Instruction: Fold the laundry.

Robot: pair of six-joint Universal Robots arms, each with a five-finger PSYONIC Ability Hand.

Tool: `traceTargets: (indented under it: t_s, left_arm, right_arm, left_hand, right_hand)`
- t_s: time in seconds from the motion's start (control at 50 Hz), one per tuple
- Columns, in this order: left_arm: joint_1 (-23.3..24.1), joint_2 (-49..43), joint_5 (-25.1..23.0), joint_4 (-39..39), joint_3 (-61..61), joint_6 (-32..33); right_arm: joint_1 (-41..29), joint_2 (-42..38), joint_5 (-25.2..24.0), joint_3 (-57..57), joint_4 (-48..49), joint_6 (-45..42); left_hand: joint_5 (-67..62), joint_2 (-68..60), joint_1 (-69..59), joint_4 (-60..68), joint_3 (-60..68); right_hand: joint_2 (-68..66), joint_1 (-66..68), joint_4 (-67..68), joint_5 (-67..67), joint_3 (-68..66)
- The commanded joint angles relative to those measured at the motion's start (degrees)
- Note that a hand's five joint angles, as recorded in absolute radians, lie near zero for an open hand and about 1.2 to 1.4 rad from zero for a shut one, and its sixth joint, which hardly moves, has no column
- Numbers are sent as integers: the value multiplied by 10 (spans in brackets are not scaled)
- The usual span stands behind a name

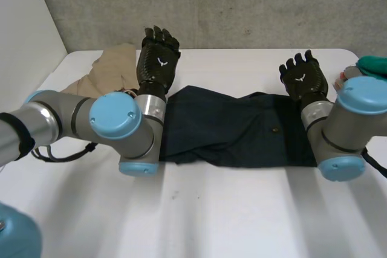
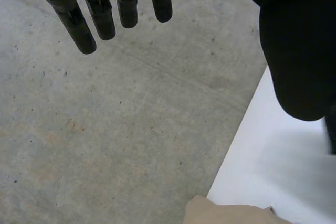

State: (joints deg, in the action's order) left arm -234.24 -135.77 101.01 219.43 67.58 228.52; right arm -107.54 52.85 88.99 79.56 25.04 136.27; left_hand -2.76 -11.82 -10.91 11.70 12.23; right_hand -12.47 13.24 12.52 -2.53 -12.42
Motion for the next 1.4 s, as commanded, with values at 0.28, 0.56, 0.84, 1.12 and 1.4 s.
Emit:
traceTargets:
  t_s: [0.28,0.56,0.84,1.12,1.4]
  left_arm:
    - [20,126,1,-73,186,-98]
    - [18,171,3,-78,218,-110]
    - [17,219,4,-79,250,-131]
    - [17,226,3,-78,257,-138]
    - [24,216,-13,-87,151,-250]
  right_arm:
    - [103,96,-99,124,-240,97]
    - [151,156,-37,142,-141,6]
    - [18,168,-57,116,-56,-145]
    - [-166,45,-236,101,-4,-143]
    - [-66,217,-193,108,-62,375]
  left_hand:
    - [28,18,9,-17,-22]
    - [28,18,9,-17,-22]
    - [28,18,9,-17,-22]
    - [28,18,9,-17,-22]
    - [28,18,9,-17,-22]
  right_hand:
    - [-73,66,73,-73,-74]
    - [-675,668,675,-675,-676]
    - [-675,668,675,-675,-676]
    - [-465,458,465,-465,-466]
    - [25,-32,-25,25,24]
